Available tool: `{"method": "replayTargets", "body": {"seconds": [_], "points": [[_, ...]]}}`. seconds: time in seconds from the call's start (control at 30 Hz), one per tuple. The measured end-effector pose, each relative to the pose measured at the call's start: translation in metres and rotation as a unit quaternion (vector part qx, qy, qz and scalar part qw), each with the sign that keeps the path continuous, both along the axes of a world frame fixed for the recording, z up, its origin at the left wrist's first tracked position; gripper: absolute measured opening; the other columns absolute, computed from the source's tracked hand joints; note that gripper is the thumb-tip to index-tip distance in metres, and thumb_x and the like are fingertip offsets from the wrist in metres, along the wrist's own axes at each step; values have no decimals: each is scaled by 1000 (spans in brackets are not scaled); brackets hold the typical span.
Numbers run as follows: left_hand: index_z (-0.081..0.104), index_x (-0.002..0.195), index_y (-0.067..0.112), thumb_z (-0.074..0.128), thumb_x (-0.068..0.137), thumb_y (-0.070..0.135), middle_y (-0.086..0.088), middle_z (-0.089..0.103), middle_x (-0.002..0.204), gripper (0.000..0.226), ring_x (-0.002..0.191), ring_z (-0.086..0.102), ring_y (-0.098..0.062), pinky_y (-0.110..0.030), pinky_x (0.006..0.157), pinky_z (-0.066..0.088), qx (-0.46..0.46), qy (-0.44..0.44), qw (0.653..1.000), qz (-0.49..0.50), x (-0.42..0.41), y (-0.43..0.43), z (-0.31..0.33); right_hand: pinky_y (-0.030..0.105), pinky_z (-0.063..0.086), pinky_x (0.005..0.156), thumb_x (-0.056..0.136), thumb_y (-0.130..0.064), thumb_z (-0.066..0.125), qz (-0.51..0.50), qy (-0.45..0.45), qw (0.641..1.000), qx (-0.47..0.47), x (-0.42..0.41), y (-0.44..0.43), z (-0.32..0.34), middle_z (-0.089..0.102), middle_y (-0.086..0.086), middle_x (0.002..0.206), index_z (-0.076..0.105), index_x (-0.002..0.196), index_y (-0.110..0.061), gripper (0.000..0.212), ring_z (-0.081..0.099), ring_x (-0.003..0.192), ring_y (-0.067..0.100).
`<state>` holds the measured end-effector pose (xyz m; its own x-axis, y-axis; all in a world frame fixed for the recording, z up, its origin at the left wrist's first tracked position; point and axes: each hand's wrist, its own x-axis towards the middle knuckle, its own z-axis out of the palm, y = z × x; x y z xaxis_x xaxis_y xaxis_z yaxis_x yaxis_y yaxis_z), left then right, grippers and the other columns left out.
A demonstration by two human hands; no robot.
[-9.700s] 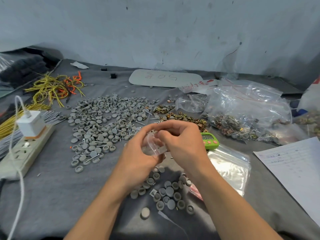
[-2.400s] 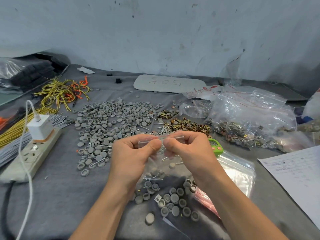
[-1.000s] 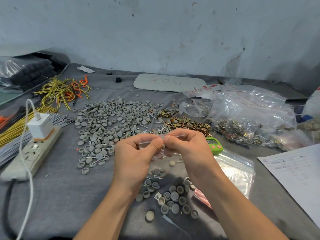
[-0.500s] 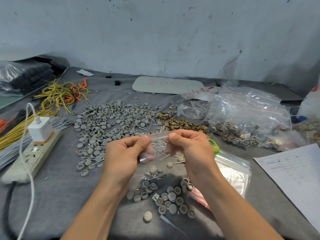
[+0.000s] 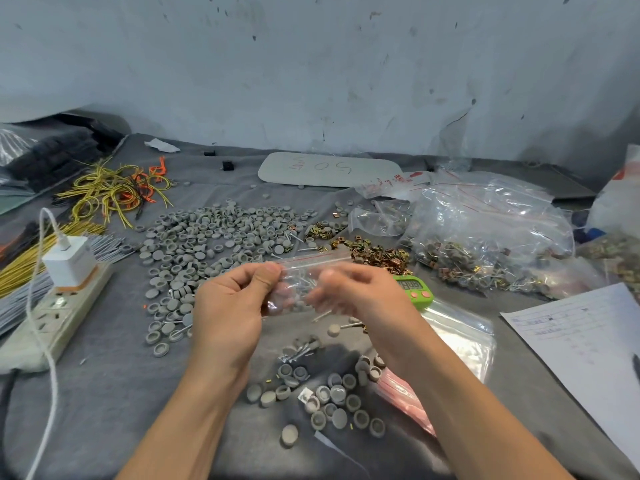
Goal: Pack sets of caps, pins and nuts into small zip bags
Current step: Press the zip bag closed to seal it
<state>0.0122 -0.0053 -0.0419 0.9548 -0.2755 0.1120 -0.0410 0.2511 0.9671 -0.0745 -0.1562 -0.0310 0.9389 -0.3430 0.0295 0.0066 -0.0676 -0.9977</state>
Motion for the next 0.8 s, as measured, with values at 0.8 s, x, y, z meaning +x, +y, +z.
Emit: {"method": "replayTargets", "body": {"seconds": [0.8], "points": [[80,96,9,75,90,12,-10,80,90,9,73,76,-17,-24,62,57,187,53,950,-243,-37,-98,29,31,53,63,77,-8,84,-228,14,973,30,-50,-81,7,74,1,70,81,82,-19,13,66,64,14]]}}
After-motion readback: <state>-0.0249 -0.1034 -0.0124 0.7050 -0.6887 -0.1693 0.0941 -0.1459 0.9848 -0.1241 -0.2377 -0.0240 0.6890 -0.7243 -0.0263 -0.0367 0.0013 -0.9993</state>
